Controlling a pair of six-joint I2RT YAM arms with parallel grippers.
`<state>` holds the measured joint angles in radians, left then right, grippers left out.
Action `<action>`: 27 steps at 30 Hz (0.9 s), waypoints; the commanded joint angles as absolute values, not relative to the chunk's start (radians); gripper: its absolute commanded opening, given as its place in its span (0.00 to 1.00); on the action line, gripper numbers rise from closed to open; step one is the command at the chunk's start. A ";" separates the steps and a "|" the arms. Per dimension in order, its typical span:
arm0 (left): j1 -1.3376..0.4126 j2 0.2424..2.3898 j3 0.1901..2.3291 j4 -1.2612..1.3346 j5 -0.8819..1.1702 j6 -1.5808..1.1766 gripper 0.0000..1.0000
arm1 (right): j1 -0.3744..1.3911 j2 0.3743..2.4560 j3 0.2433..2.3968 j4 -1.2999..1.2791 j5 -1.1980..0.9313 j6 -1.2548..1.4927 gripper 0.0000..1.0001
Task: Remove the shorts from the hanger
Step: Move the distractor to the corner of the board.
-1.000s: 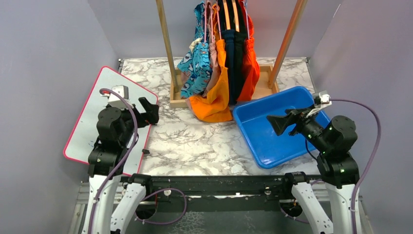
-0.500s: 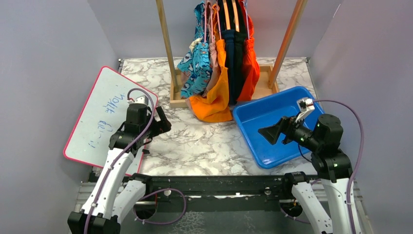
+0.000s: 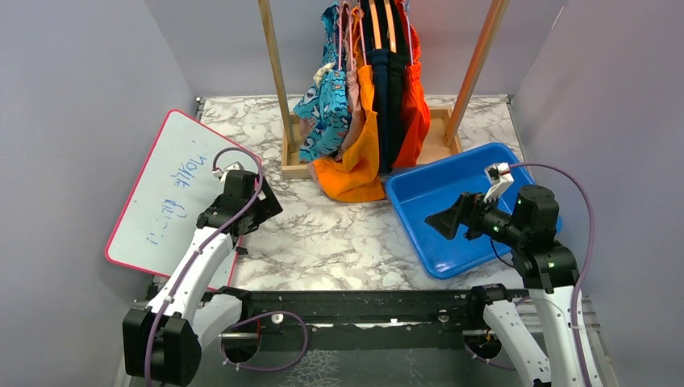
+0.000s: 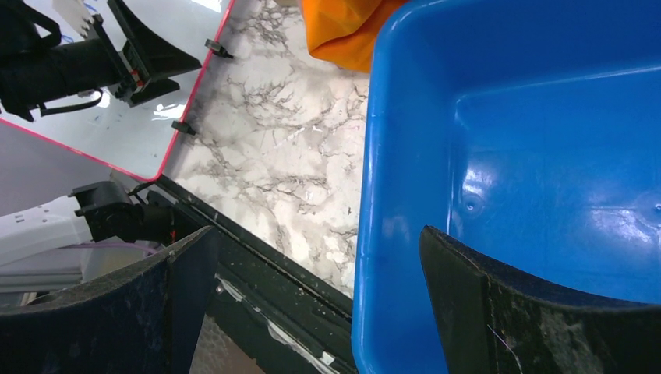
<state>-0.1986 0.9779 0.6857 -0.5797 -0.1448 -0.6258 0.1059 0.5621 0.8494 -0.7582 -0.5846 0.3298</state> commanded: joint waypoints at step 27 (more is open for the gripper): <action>-0.202 0.925 0.645 -0.425 -0.202 -0.687 0.99 | 0.115 0.572 0.826 -0.808 -0.566 0.329 0.99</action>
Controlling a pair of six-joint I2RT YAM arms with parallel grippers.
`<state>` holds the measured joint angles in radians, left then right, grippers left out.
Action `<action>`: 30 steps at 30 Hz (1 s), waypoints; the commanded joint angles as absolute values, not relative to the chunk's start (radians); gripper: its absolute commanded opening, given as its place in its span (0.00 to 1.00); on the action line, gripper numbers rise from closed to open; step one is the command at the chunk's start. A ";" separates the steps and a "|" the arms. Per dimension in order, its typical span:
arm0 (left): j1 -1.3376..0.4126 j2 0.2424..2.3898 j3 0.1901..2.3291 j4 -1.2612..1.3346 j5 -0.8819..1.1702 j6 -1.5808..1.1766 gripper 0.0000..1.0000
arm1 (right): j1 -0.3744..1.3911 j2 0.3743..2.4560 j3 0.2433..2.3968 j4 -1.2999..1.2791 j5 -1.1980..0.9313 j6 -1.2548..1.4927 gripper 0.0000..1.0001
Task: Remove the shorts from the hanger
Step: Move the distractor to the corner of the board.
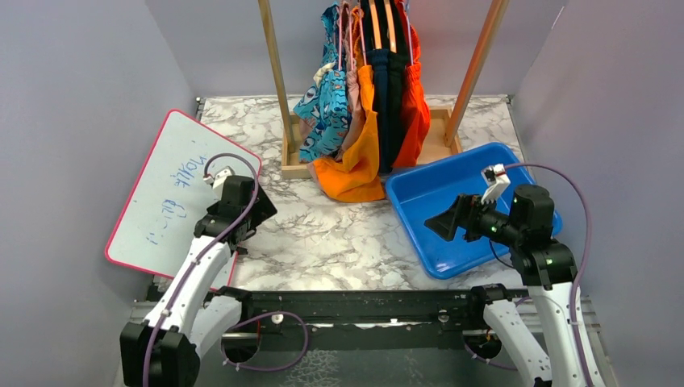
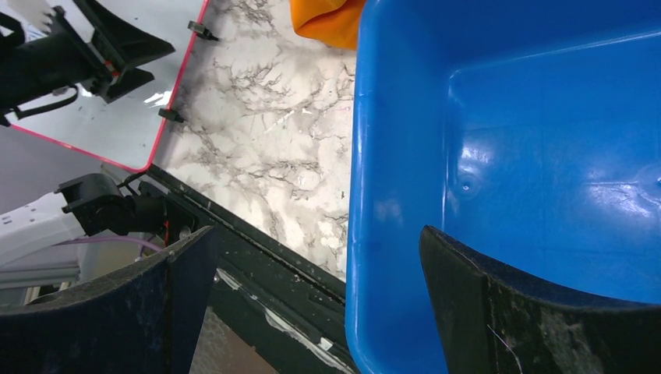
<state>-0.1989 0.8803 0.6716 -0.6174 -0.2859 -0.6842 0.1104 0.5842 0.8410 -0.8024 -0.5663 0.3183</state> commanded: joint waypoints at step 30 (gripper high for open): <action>-0.088 1.423 0.676 -0.070 -0.211 -0.541 0.99 | 0.115 0.578 0.791 -0.789 -0.584 0.351 0.99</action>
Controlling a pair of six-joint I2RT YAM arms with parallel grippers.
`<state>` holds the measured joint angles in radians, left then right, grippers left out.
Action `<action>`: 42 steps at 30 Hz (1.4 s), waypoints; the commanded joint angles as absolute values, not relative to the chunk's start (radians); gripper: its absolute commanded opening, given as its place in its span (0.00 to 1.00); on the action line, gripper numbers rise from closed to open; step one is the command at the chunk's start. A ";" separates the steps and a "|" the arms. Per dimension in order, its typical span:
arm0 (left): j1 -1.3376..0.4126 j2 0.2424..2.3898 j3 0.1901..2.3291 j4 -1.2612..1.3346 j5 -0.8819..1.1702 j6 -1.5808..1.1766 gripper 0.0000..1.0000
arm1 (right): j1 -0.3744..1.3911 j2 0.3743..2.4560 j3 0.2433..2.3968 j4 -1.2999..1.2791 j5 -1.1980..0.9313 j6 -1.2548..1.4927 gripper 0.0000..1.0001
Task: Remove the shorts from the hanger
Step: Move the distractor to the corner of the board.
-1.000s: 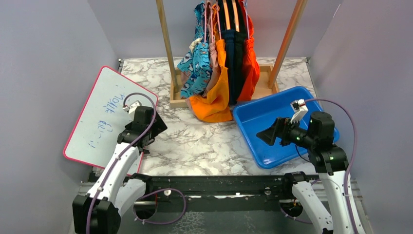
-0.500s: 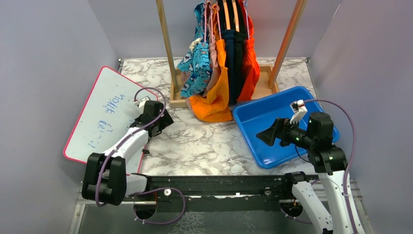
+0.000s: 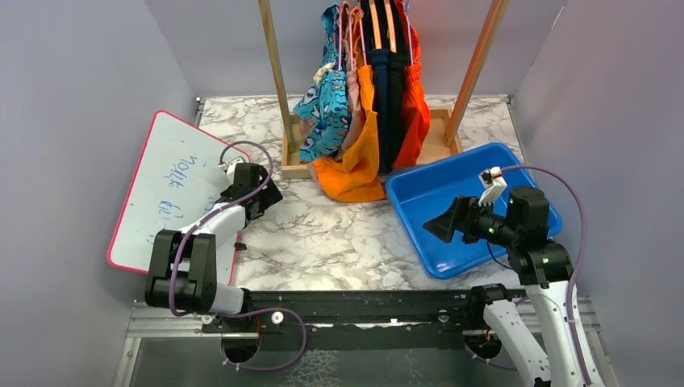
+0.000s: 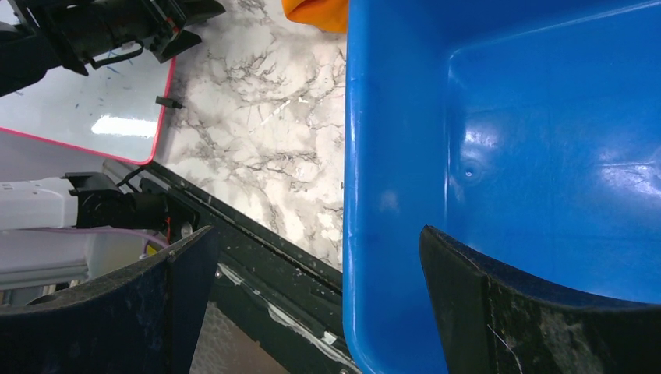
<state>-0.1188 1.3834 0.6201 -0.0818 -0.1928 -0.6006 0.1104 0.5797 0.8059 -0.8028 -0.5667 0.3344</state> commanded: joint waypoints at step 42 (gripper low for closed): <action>-0.040 1.089 0.448 -0.169 -0.258 -0.607 0.99 | 0.115 0.592 0.798 -0.791 -0.578 0.354 0.99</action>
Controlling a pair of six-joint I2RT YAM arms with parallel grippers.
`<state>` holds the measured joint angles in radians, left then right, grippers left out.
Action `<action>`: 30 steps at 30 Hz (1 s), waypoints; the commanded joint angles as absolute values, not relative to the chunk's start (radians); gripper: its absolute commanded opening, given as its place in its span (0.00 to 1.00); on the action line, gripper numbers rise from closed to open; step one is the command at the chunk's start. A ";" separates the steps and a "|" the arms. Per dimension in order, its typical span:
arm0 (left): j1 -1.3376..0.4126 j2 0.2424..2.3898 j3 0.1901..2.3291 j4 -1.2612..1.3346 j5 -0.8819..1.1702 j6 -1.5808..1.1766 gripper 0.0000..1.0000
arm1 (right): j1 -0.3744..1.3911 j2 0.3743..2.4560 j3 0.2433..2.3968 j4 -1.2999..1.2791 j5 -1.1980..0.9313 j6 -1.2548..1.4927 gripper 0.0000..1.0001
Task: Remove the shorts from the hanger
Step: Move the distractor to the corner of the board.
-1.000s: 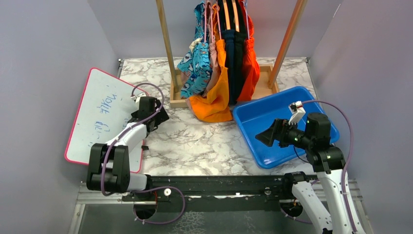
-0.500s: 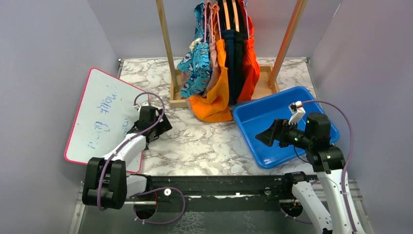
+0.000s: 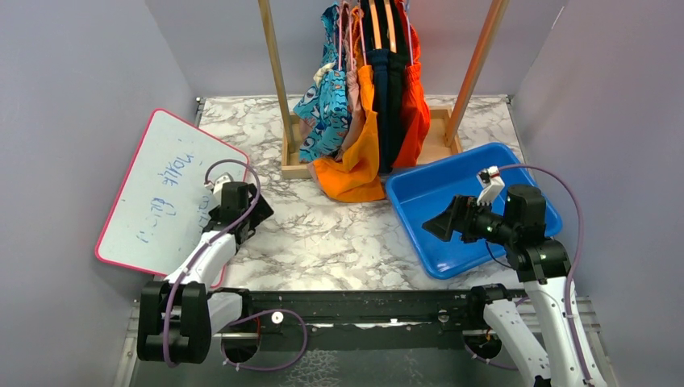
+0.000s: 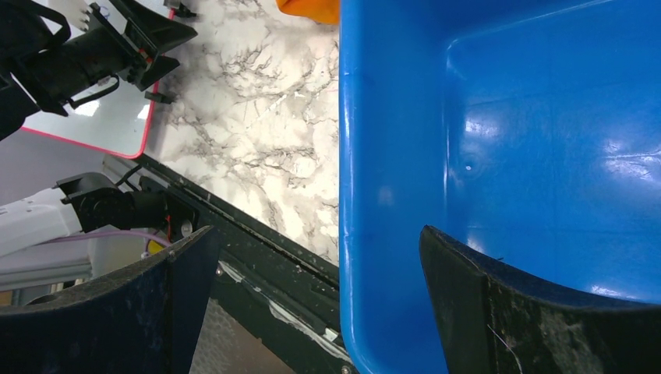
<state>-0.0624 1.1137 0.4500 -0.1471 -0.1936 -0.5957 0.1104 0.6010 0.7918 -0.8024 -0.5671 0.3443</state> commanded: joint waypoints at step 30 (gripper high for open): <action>-0.028 0.975 0.480 -0.192 0.057 -0.609 0.99 | 0.115 0.681 0.830 -0.707 -0.961 0.348 0.94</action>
